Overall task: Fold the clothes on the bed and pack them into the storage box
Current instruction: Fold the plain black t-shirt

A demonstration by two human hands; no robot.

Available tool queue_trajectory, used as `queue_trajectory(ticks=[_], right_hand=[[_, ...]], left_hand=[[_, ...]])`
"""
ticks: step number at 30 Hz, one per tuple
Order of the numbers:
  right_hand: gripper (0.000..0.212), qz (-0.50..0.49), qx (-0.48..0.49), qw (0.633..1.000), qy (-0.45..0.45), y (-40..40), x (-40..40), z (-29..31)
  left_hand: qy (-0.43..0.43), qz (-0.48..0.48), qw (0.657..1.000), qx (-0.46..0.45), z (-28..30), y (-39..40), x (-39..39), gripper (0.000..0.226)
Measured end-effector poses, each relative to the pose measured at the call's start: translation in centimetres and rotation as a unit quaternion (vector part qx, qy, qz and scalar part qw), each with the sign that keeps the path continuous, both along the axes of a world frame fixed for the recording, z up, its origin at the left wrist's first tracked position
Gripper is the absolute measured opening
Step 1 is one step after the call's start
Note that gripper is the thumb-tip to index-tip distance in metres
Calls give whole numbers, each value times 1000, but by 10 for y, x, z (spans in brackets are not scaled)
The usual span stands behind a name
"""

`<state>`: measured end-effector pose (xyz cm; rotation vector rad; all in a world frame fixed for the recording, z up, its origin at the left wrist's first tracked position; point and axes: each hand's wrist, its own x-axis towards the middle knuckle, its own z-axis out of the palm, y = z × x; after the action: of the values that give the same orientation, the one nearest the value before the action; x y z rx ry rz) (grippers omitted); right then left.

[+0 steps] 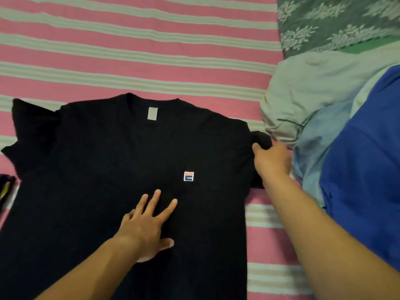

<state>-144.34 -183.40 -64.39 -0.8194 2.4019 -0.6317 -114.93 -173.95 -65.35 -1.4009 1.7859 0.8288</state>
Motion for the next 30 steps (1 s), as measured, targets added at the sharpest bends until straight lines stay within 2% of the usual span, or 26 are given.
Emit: queue_trajectory(ticks=[2, 3, 6, 9, 12, 14, 15, 16, 17, 18, 19, 20, 21, 22, 24, 26, 27, 28, 30], right_hand=[[45, -126, -46, 989, -61, 23, -4, -2], [49, -174, -34, 980, -94, 34, -4, -4], [51, -248, -11, 946, -211, 55, -2, -6], [29, -172, -35, 962, -210, 54, -2, 8], [48, -66, -29, 991, -115, 37, 9, 36], [53, 33, 10, 998, -60, 22, 26, 64], [47, 99, 22, 994, -43, 14, 38, 77], [35, 161, 21, 986, -44, 8, 52, 89], [22, 215, 12, 973, -78, 2, 68, 98], [16, 259, 12, 955, -141, -2, 86, 104], [15, 287, 21, 933, -216, -4, 104, 108], [13, 301, 41, 915, -267, -4, 117, 104], [13, 306, 52, 912, -267, -5, 124, 95], [12, 302, 50, 924, -231, -4, 124, 85], [14, 320, 54, 943, -71, -3, 108, 61], [12, 372, 79, 922, 75, -3, 85, 41], [15, 403, 80, 904, 116, -7, 75, 33], [23, 441, 70, 883, 146, -15, 68, 26], [39, 524, 42, 828, 194, -34, 70, 20]], left_hand=[[-4, -2, 1000, 5, 2, 0, -3, 99], [-8, -5, 1000, 11, 3, -1, -4, 99], [-12, -7, 1000, 23, 5, -2, -5, 99], [-3, -5, 1000, 26, 10, -4, -6, 98], [46, 46, 996, 59, 18, -11, 1, 90], [134, 150, 977, 68, 30, -22, 6, 72], [195, 236, 951, 45, 36, -25, 9, 57], [259, 347, 901, 16, 41, -26, 10, 43], [317, 471, 823, 4, 45, -29, 10, 32], [367, 586, 722, 18, 47, -31, 12, 29], [410, 670, 616, 54, 46, -33, 13, 33], [435, 720, 533, 91, 41, -32, 16, 41], [440, 744, 489, 115, 36, -31, 17, 47], [435, 752, 478, 129, 29, -28, 16, 49], [410, 754, 499, 119, 13, -22, 14, 45], [403, 750, 518, 84, 4, -20, 10, 36], [398, 745, 531, 65, 3, -19, 6, 29], [387, 736, 555, 37, 3, -18, 2, 21], [352, 681, 641, -39, 9, -4, -5, 12]])
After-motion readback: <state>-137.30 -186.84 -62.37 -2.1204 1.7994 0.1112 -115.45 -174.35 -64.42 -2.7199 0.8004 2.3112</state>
